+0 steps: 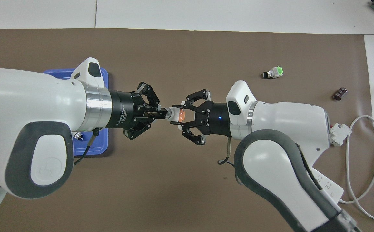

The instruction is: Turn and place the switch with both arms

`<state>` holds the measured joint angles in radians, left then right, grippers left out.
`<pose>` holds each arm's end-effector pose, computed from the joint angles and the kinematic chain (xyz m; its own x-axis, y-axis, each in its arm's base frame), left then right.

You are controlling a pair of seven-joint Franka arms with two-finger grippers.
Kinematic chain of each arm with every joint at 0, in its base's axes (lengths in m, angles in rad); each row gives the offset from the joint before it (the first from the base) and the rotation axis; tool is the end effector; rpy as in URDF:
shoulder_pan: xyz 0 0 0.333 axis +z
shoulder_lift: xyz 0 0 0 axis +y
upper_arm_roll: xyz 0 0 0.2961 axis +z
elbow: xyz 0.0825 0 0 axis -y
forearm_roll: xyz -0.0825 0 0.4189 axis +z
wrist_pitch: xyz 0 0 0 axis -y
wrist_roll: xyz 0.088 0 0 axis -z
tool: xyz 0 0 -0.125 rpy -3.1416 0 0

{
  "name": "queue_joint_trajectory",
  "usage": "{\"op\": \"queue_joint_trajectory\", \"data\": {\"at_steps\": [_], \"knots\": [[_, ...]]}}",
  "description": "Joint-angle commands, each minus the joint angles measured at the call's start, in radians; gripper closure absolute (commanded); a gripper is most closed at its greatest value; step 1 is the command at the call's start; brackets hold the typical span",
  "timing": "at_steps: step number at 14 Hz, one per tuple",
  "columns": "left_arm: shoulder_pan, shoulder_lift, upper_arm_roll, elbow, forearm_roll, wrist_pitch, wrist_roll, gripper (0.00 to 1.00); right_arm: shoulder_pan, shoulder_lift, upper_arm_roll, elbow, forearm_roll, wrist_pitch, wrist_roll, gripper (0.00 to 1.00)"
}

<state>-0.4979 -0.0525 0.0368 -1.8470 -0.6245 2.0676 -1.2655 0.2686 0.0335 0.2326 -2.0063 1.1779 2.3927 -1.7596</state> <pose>0.5332 -0.3089 0.5365 0.5242 0.6960 -0.4907 0.8504 -0.3973 0.3449 0.5480 0.3210 0.4356 -0.0004 0.5661 0.8243 0.9861 -0.1366 0.0942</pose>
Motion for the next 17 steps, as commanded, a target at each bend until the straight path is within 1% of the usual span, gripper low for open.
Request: {"op": "queue_joint_trajectory", "data": {"at_steps": [1,9,10,11,14,15,17], "knots": [[-0.014,0.008,0.02,-0.012,0.078,0.048,-0.055,1.0,-0.022,-0.041,0.005,-0.017,-0.014,-0.04,0.003,1.0],[-0.016,0.008,0.018,-0.012,0.081,0.062,-0.045,1.0,-0.022,-0.041,0.005,-0.017,-0.015,-0.04,0.006,1.0],[-0.016,0.008,0.018,-0.012,0.081,0.062,-0.043,1.0,-0.022,-0.041,0.005,-0.017,-0.015,-0.038,0.008,0.04],[-0.016,0.008,0.02,-0.012,0.081,0.063,-0.043,1.0,-0.022,-0.041,0.005,-0.017,-0.015,-0.038,0.011,0.0],[-0.016,0.008,0.02,-0.012,0.085,0.068,-0.038,1.0,-0.022,-0.043,0.005,-0.017,-0.015,-0.038,0.012,0.0],[-0.016,0.008,0.018,-0.012,0.109,0.068,-0.038,1.0,-0.022,-0.043,0.004,-0.017,-0.015,-0.04,0.012,0.0],[-0.016,0.008,0.018,-0.014,0.176,0.071,-0.025,1.0,-0.026,-0.043,0.001,-0.012,-0.064,-0.038,0.014,0.0]]}}
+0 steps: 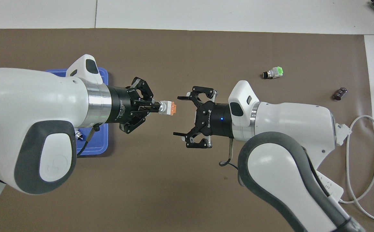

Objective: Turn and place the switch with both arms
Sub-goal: 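Lower the switch into the blue tray with the left gripper while the right gripper withdraws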

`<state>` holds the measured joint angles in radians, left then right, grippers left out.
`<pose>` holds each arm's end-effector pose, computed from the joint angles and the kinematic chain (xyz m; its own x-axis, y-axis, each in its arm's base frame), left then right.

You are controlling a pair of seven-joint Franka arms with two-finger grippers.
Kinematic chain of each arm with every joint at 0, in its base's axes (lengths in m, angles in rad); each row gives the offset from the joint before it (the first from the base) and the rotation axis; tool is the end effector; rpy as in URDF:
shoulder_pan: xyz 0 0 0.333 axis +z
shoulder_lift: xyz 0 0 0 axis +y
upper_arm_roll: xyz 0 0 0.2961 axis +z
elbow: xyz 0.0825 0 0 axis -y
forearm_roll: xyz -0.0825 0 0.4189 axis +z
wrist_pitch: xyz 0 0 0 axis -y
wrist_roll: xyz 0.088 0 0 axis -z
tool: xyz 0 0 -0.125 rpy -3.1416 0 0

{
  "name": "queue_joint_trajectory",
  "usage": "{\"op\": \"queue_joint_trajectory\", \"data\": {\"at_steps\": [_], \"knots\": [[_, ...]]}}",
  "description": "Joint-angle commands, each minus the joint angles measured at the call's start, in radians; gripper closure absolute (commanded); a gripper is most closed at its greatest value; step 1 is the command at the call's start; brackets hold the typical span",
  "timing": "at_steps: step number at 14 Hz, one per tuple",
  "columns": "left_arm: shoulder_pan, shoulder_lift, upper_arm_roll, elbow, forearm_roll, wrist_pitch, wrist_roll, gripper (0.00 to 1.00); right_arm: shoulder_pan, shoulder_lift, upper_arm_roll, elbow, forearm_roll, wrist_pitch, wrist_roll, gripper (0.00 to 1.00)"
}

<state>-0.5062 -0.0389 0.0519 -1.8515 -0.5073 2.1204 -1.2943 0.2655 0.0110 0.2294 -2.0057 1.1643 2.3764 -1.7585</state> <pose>0.5452 -0.2986 0.5269 0.5284 0.7539 -0.3903 0.8415 -0.4040 0.3587 0.5459 0.3184 0.4488 -0.0228 0.5673 0.8232 0.9859 -0.1240 0.1127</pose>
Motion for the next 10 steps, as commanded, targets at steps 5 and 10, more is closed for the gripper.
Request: {"op": "queue_joint_trajectory", "data": {"at_steps": [5,10], "knots": [[0.014,-0.019,0.006,-0.046,0.231,0.0,0.33,1.0,-0.086,-0.019,0.004,0.013,-0.282,-0.023,0.071,0.0],[0.132,-0.056,0.006,-0.127,0.345,-0.045,0.719,1.0,-0.13,-0.019,0.002,0.056,-0.578,-0.026,0.177,0.0]]}}
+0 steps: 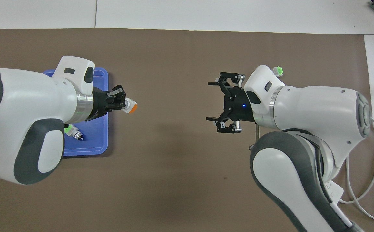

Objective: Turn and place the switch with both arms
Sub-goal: 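Lower the switch into the blue tray with the left gripper while the right gripper withdraws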

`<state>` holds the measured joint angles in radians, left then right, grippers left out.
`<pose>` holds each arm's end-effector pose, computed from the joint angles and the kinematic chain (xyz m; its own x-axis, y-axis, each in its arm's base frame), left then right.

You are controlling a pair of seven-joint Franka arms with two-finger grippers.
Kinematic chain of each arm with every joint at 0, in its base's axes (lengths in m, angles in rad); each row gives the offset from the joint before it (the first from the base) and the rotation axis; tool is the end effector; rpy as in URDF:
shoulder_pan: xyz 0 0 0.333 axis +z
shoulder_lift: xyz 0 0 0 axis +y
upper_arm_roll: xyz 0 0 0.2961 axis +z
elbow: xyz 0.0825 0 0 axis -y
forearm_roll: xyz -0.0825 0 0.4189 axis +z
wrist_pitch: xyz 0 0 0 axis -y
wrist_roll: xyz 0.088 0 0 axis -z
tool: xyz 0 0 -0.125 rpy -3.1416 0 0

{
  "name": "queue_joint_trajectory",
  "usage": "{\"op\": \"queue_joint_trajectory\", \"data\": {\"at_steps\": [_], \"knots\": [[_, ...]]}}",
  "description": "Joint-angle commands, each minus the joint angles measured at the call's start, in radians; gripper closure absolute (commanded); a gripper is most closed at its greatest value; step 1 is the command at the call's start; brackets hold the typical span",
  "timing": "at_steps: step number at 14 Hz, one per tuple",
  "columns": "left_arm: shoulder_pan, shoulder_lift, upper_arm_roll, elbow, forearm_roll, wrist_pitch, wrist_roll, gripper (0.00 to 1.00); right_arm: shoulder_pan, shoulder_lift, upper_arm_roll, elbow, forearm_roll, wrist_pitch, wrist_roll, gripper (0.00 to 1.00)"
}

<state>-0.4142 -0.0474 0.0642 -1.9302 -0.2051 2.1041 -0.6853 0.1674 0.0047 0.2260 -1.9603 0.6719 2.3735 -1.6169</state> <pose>0.5651 -0.2195 0.4812 0.9100 0.4128 0.0372 0.3864 -0.8773 0.2846 0.5807 0.2567 0.4691 -0.1234 0.8170 0.5633 0.9592 -0.0474 0.2788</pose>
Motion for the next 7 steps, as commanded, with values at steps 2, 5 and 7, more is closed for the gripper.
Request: {"op": "queue_joint_trajectory", "data": {"at_steps": [2,5,7], "knots": [[0.077,-0.054,-0.006,-0.065,0.088,-0.042,0.191,1.0,-0.06,-0.005,0.007,0.03,-0.141,-0.022,0.038,0.0],[0.116,-0.057,-0.006,-0.134,0.153,-0.018,0.329,1.0,-0.085,0.0,0.007,0.04,-0.195,-0.039,0.119,0.0],[0.167,-0.048,-0.006,-0.18,0.155,0.048,0.419,1.0,-0.097,0.001,0.007,0.067,-0.276,-0.098,0.195,0.0]]}}
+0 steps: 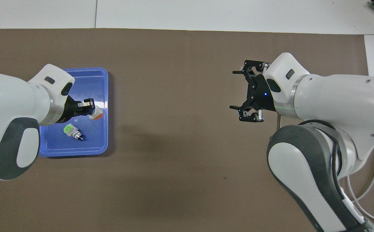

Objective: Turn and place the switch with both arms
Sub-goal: 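Lower the switch into the blue tray with the left gripper while the right gripper withdraws, then open the left gripper and lift it from the tray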

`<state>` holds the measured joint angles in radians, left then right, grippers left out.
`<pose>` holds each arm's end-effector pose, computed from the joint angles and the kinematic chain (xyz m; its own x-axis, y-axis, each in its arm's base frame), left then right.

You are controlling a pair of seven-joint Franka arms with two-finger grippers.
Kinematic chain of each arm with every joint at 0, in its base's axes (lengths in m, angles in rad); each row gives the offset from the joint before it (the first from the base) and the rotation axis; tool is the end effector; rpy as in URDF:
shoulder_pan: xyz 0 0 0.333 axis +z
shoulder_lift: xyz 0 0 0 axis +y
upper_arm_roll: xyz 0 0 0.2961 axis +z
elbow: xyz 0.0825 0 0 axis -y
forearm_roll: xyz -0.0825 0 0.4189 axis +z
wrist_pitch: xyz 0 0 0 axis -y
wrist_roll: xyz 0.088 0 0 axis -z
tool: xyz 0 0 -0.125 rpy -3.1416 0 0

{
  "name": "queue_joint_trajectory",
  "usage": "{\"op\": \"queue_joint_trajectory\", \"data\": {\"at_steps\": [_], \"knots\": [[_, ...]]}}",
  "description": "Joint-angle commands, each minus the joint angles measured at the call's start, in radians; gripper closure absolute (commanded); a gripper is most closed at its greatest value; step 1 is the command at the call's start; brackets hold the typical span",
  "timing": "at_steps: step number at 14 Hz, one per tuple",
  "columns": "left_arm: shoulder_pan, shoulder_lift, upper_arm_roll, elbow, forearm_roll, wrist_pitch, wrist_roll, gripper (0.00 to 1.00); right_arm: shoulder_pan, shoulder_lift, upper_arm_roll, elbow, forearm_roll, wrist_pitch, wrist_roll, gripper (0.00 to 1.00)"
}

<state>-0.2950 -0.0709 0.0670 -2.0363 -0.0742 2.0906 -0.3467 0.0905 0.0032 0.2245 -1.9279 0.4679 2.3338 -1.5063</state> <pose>0.5667 -0.1360 0.4364 0.9836 0.1555 0.0911 0.1451 -0.9832 0.1107 0.6002 0.2095 0.4809 -0.0640 0.8944 0.4426 0.9526 -0.0775 0.2943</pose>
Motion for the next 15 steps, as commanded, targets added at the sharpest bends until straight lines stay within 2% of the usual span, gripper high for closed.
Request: {"op": "queue_joint_trajectory", "data": {"at_steps": [1,4,5,6,8,9,12,15], "knots": [[0.069,-0.02,-0.009,-0.105,0.024,0.092,0.131,1.0,-0.029,0.001,0.009,0.05,-0.121,-0.068,0.127,0.0],[0.106,-0.012,-0.01,-0.202,0.024,0.199,0.242,1.0,-0.035,0.001,0.009,0.072,-0.183,-0.093,0.25,0.0],[0.118,-0.003,-0.01,-0.194,0.024,0.201,0.253,0.95,-0.037,0.001,0.009,0.073,-0.198,-0.084,0.27,0.0],[0.119,0.003,-0.01,-0.177,0.024,0.187,0.256,0.65,-0.04,0.003,0.009,0.078,-0.203,-0.076,0.279,0.0],[0.117,0.022,-0.012,-0.133,0.024,0.166,0.262,0.43,-0.058,0.001,0.009,0.079,-0.224,-0.08,0.308,0.0],[0.111,0.034,-0.012,-0.099,0.024,0.142,0.262,0.38,-0.087,0.0,0.01,0.078,-0.229,-0.082,0.343,0.0],[0.106,0.078,-0.012,0.026,0.025,0.033,0.261,0.34,-0.101,0.001,0.009,0.078,-0.241,-0.079,0.495,0.0],[0.105,0.115,-0.012,0.148,0.025,-0.105,0.261,0.32,-0.12,-0.003,0.007,0.078,-0.317,-0.077,0.696,0.0]]}}
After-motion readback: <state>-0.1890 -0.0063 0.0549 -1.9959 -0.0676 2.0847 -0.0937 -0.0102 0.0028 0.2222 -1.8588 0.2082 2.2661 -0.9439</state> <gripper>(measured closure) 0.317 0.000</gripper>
